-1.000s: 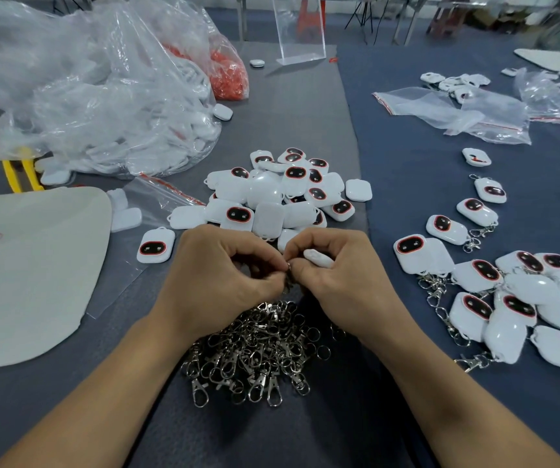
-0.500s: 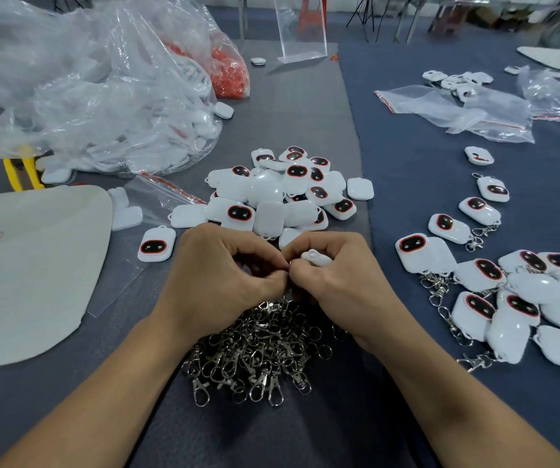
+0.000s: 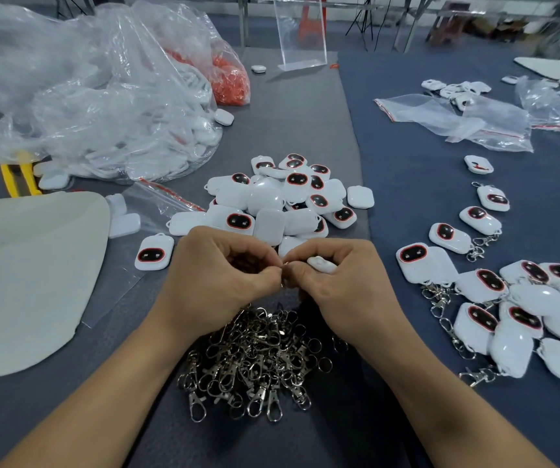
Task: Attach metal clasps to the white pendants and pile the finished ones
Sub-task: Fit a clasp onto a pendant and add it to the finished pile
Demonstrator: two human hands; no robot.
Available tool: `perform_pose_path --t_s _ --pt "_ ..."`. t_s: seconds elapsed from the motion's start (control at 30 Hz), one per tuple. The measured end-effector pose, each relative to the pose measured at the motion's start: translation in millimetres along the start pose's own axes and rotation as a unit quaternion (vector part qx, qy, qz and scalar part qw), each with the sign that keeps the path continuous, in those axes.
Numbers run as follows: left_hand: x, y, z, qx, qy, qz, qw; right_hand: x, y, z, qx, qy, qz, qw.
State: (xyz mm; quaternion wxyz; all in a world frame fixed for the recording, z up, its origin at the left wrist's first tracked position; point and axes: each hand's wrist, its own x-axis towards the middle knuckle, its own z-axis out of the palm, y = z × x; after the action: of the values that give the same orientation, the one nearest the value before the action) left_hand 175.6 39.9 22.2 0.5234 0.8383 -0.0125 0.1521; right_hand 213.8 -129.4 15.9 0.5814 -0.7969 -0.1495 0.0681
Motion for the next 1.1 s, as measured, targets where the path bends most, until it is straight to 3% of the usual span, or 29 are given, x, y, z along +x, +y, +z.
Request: perform_pose_path --t_s 0.37,0.6,0.77,0.9,1.0,1.1 --pt "1.4 -1.2 -6.7 0.006 -0.069 -0.028 0.997 0.1 -1.1 -5.0 -0.05 -0.058 -0.011 0.997" --pt "0.7 -1.9 -2.0 0.0 -0.06 -0.022 0.998 0.4 -1.0 -4.8 -0.03 -0.061 -0.018 0.998" --pt "-0.9 1.7 5.3 -0.013 0.017 -0.006 1.0 -0.2 -1.1 -2.7 -0.023 -0.008 -0.025 0.999" --pt "-1.1 -3.3 -0.3 0.132 0.129 0.025 0.983 2.2 0.5 -9.9 -0.144 -0.014 0.006 0.99" --pt "-4.1 -4.8 -0.4 0.272 0.043 0.076 0.958 4.3 -1.4 -15.7 -0.117 -0.05 0.024 0.992" --pt "-4.3 -4.0 4.4 0.301 -0.053 0.104 0.946 4.1 -2.2 -19.7 -0.074 -0.069 0.039 0.994"
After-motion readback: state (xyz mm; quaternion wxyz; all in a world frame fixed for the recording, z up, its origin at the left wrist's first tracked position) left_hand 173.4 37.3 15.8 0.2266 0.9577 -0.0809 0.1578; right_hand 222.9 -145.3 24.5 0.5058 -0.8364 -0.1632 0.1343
